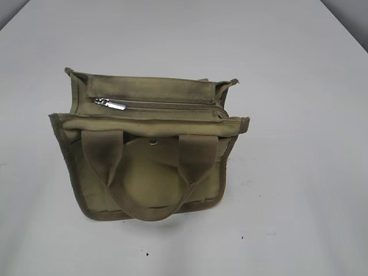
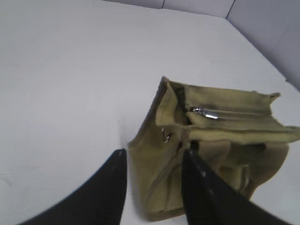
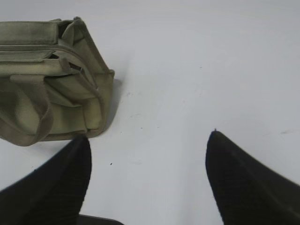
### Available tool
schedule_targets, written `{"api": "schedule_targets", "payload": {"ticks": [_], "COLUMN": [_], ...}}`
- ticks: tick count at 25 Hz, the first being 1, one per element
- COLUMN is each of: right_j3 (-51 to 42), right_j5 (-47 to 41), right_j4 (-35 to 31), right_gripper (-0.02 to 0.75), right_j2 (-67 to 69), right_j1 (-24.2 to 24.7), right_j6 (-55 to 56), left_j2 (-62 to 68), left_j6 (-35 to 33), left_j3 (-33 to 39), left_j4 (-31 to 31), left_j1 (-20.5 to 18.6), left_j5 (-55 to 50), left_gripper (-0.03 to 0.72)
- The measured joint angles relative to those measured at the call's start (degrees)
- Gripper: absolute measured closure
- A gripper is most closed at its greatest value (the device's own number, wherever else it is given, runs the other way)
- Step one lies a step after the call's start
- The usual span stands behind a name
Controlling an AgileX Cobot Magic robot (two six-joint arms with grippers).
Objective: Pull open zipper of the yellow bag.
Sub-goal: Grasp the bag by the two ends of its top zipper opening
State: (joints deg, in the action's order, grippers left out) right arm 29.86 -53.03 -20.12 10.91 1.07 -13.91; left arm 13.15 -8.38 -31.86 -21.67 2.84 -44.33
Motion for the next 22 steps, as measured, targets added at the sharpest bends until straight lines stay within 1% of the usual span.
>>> {"api": "schedule_targets", "payload": {"ticks": [3,6,8,11,12,14,16,19,22], "right_j3": [0.0,0.0,0.0,0.0,0.0,0.0,0.3,2.7,7.2], "right_j5": [3.4,6.5,7.4,7.8,7.9,8.8,10.4,11.9,12.9], "right_j4": [-4.7,-9.2,-11.9,-15.5,-16.4,-18.2,-20.1,-21.1,-21.3], "right_gripper": [0.16,0.193,0.206,0.213,0.215,0.216,0.216,0.216,0.216], "right_j2": [5.9,12.8,17.8,25.8,27.8,32.5,37.5,41.1,44.6], "right_j1": [-2.5,-6.2,-8.2,-10.6,-11.4,-12.6,-13.8,-15.6,-17.1], "right_j6": [-3.8,-9.3,-13.9,-21.6,-23.8,-28.8,-32.8,-36.7,-39.5], "left_j2": [8.5,18.6,26.1,38.3,41.2,47.9,53.6,60.9,65.6], "left_j6": [-0.1,-2.6,-5.6,-13.2,-14.9,-17.8,-19.4,-20.4,-21.0], "left_j3": [-0.6,-2.8,-4.8,-7.7,-8.3,-9.8,-11.5,-14.0,-16.8], "left_j4": [-8.1,-15.4,-21.5,-31.0,-33.6,-37.3,-39.5,-40.7,-41.5], "left_j1": [0.0,0.0,0.0,0.0,0.0,0.0,0.0,0.0,0.1], "left_j5": [2.5,0.1,-2.2,-4.7,-5.1,-6.2,-7.4,-7.5,-8.2], "left_gripper": [0.379,0.379,0.379,0.379,0.377,0.372,0.37,0.369,0.37]}}
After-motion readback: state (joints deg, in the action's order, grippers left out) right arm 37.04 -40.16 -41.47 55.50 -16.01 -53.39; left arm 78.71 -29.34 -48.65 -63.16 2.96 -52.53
